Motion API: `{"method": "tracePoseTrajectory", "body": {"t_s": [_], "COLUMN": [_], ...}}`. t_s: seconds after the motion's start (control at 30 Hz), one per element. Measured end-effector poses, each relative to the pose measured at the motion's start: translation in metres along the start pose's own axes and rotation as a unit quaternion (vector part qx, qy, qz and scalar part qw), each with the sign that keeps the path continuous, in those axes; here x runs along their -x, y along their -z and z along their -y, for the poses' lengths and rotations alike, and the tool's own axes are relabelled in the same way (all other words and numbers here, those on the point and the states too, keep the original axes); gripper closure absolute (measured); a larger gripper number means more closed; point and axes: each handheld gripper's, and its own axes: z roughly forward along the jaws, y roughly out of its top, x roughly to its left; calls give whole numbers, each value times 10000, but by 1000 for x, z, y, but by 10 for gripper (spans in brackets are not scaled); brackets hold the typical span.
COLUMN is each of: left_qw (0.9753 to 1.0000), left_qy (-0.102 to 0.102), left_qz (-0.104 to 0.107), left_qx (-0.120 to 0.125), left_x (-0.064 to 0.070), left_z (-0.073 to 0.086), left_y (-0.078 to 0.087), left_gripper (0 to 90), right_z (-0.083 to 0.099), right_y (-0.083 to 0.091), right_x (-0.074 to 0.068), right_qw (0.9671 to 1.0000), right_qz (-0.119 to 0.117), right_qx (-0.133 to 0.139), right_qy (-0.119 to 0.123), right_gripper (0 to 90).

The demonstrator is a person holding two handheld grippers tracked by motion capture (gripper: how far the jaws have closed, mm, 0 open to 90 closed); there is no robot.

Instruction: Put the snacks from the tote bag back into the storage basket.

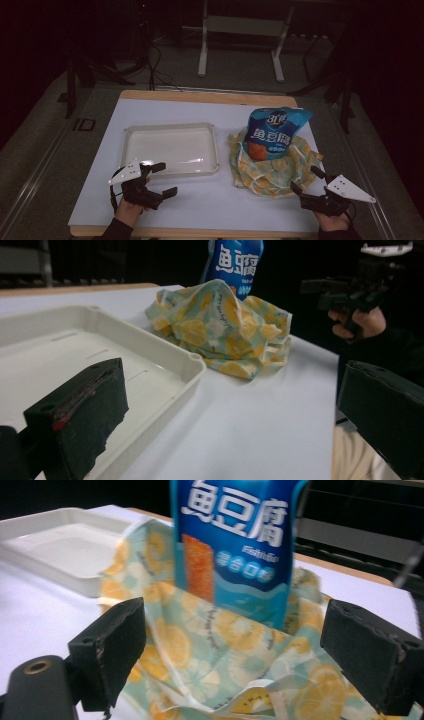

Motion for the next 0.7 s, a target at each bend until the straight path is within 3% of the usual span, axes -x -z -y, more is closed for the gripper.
{"method": "tracePoseTrajectory", "body": {"t_s": [0.1,0.2,0.37,0.47,0.57,0.6,0.7], "left_qw": [9999,9994,9992,9989,9987,9983,9979], "left_qy": [88,-17,-147,-224,-260,-271,-231], "left_qz": [-100,-217,-29,190,224,352,466], "left_qx": [-77,-262,-383,-363,-379,-377,-382], "left_x": [3,6,8,10,10,9,8], "left_z": [-4,-7,-9,-15,-18,-20,-23], "left_y": [-4,-11,-20,-28,-33,-35,-44], "left_gripper": [3,3,3,3,3,3,3], "right_z": [-1,-1,-2,-5,-7,-8,-11], "right_y": [2,1,1,-1,-3,-3,-6], "right_x": [1,1,3,3,4,4,5], "right_qw": [9997,9994,9982,9972,9970,9969,9968], "right_qz": [-204,-308,-575,-730,-752,-765,-776], "right_qx": [-44,-104,-149,-138,-151,-161,-123], "right_qy": [88,127,83,96,133,132,111], "right_gripper": [110,110,110,109,107,107,106]}}
